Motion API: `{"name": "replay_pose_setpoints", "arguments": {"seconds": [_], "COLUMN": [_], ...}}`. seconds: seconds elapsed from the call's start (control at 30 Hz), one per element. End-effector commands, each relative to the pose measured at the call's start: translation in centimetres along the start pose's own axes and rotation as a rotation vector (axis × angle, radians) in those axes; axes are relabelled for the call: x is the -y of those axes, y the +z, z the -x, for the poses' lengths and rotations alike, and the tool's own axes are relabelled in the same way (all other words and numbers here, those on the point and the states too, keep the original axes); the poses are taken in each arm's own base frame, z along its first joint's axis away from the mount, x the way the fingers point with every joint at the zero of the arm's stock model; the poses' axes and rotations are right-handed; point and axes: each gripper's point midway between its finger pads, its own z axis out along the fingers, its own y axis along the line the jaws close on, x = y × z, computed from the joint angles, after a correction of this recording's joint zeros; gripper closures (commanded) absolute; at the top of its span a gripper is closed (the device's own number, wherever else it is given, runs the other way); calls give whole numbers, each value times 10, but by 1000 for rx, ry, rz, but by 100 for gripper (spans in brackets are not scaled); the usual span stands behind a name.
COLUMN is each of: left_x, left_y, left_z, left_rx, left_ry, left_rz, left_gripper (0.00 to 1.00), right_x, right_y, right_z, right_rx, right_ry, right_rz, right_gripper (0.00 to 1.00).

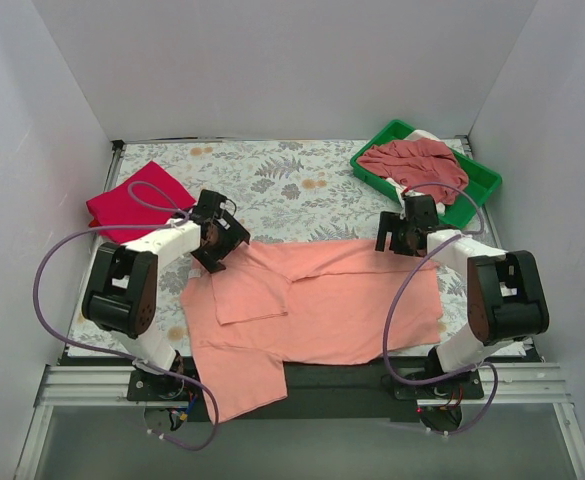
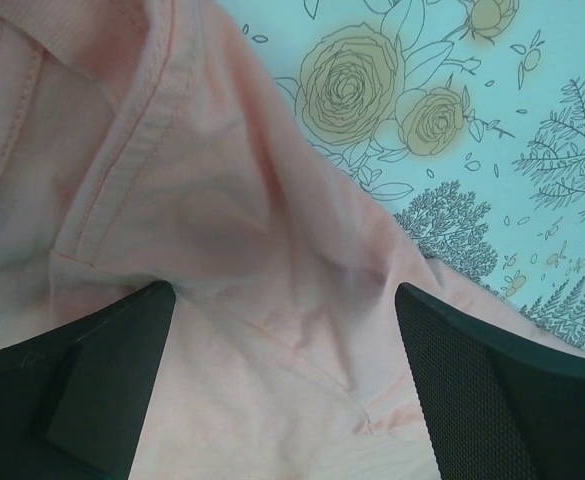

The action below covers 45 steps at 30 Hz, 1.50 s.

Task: Fold and stack the t-shirts
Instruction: Fold the tshirt

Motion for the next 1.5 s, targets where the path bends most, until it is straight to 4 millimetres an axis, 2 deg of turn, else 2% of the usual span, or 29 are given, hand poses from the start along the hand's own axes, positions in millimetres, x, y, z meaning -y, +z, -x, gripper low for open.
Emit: {"name": "replay_pose_setpoints", "arguments": {"seconds": [0.0, 0.2, 0.3, 0.63, 0.8, 0.93, 1.0, 1.03, 1.13, 1.17, 1.2, 1.3, 1.37, 1.4, 1.47], "left_x": [-16, -5, 1, 18, 26, 31, 35, 39, 56, 59, 64, 66, 62, 65, 49], "left_y": [17, 34, 47, 75, 81, 79, 73, 70, 46, 38, 22, -3, -25, -43, -50], "left_z": [11, 23, 29, 55, 60, 65, 74, 77, 90, 92, 95, 92, 84, 80, 64], "left_rx": [31, 31, 17, 3, 1, 17, 48, 55, 91, 101, 121, 148, 169, 185, 177], "left_ry": [11, 28, 28, 4, 1, 5, 0, 3, 6, 5, 4, 10, 13, 15, 19], "left_rz": [74, 104, 118, 123, 113, 105, 109, 102, 58, 44, 17, -9, -27, -54, -39], "left_gripper": [7, 7, 7, 7, 7, 7, 7, 7, 7, 7, 7, 7, 7, 7, 7], "right_x": [7, 32, 34, 39, 48, 37, 36, 34, 28, 24, 20, 14, 12, 9, 6], "right_y": [13, 29, 35, 43, 47, 47, 46, 44, 34, 25, 20, -3, -19, -25, -45], "right_z": [25, 27, 30, 64, 75, 84, 83, 90, 94, 99, 99, 98, 91, 88, 86], "right_rx": [40, 7, 2, 49, 58, 58, 34, 44, 49, 71, 73, 106, 124, 131, 167], "right_ry": [11, 94, 101, 133, 141, 117, 116, 112, 105, 100, 97, 90, 85, 85, 84], "right_rz": [13, -18, -22, -28, -35, 26, 27, 33, 66, 79, 101, 129, 140, 149, 161], "right_gripper": [7, 8, 9, 9, 9, 5, 3, 2, 2, 2, 2, 2, 2, 2, 2]}}
